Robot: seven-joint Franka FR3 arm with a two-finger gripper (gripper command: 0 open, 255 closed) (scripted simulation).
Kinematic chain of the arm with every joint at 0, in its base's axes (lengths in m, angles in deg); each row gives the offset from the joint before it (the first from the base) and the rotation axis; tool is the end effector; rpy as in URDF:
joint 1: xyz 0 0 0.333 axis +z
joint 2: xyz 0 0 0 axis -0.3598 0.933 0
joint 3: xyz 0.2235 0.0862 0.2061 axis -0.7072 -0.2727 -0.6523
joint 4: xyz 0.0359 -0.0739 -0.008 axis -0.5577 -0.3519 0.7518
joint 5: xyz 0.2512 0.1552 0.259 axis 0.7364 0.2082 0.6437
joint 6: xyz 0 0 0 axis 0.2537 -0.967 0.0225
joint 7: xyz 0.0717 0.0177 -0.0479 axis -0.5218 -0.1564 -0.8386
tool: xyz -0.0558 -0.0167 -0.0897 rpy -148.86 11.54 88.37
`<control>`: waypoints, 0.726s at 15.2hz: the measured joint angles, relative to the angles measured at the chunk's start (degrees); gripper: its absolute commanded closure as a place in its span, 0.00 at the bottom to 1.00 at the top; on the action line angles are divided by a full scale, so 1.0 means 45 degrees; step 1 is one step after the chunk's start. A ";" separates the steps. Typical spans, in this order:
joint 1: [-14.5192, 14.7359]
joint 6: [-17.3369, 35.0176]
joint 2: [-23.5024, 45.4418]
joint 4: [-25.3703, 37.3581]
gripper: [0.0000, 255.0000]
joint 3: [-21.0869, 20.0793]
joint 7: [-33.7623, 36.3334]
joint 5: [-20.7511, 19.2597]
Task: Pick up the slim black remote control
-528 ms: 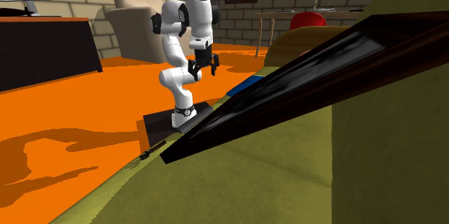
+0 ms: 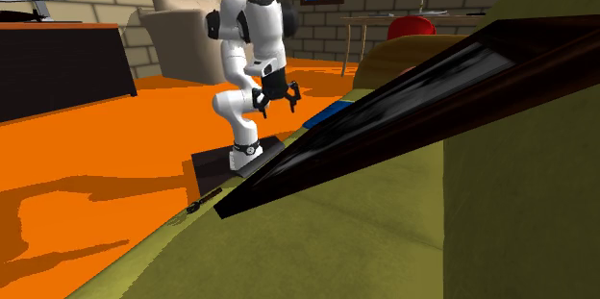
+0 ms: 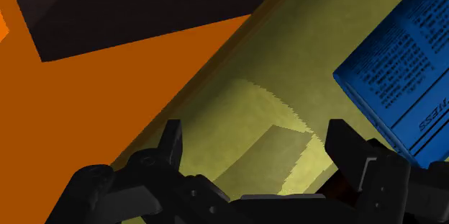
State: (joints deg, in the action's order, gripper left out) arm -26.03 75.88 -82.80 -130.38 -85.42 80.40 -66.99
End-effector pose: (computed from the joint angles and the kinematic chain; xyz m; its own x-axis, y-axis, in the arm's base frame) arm 0.3602 0.0075 0.5327 0.9609 -0.2214 -0.1662 -0.2437 -0.9614 -0.1278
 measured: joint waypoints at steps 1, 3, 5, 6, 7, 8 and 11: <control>-0.0198 0.0277 0.0445 0.0225 0.00 -0.0022 0.0549 0.0144; -0.0648 0.0714 0.1282 0.0722 0.00 0.0082 0.1520 0.0320; -0.1059 0.1122 0.2029 0.1179 0.00 0.0185 0.2517 0.0502; -0.1251 0.1288 0.2294 0.1343 0.00 0.0241 0.3020 0.0595; -0.1442 0.1546 0.2639 0.1494 0.00 0.0301 0.3509 0.0689; -0.1646 0.1785 0.2952 0.1624 0.00 0.0396 0.3956 0.0765; -0.2204 0.2400 0.3776 0.2049 0.00 0.0668 0.5345 0.0999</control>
State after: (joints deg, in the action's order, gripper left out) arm -35.95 86.68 -65.81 -121.16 -82.41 104.46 -62.49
